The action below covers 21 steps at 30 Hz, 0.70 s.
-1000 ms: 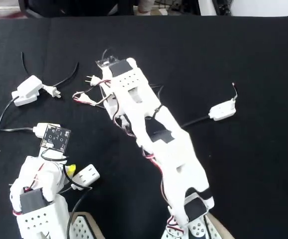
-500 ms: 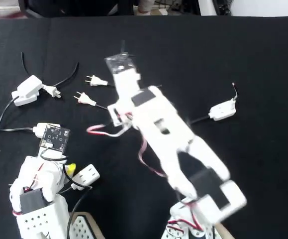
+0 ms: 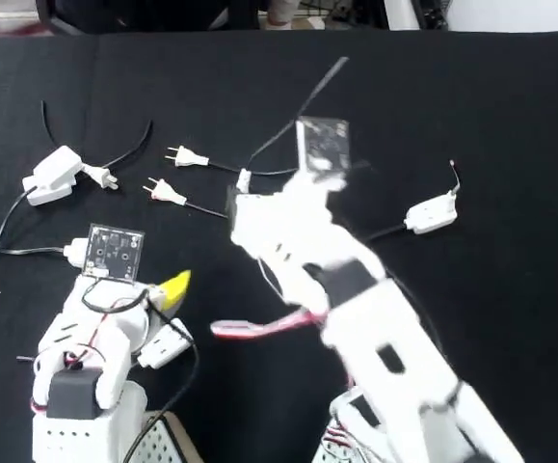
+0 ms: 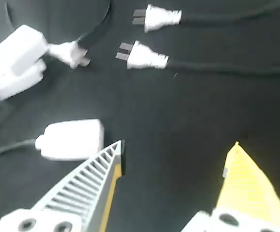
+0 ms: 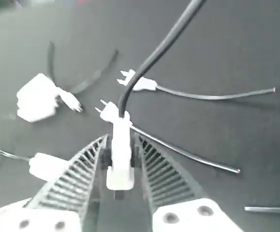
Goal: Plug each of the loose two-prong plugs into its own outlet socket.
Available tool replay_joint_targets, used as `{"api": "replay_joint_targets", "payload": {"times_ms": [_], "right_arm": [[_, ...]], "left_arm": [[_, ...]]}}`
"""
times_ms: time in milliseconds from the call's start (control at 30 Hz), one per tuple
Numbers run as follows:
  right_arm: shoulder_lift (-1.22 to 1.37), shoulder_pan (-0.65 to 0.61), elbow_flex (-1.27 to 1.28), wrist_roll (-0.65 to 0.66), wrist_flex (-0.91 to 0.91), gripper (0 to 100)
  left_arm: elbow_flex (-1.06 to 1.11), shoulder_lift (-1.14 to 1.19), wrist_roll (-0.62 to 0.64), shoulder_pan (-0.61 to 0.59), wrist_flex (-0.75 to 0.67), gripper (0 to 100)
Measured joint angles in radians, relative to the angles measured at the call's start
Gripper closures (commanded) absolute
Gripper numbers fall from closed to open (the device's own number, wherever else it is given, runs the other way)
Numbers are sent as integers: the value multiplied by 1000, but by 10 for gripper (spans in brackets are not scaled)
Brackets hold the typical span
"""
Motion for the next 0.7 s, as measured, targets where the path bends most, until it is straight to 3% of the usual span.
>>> {"api": "replay_joint_targets", "payload": {"times_ms": [167, 367, 533, 700], "right_arm": [[-270, -29, 114, -28, -3, 986], [-341, -35, 230, -31, -114, 986], [-321, -74, 347, -31, -308, 986], [-272, -87, 370, 3, -400, 986]], "left_arm": [[17, -2, 120, 107, -150, 667], [58, 0, 199, 178, -311, 667], [57, 0, 206, 178, -307, 667], [-2, 0, 206, 178, -183, 667]]}}
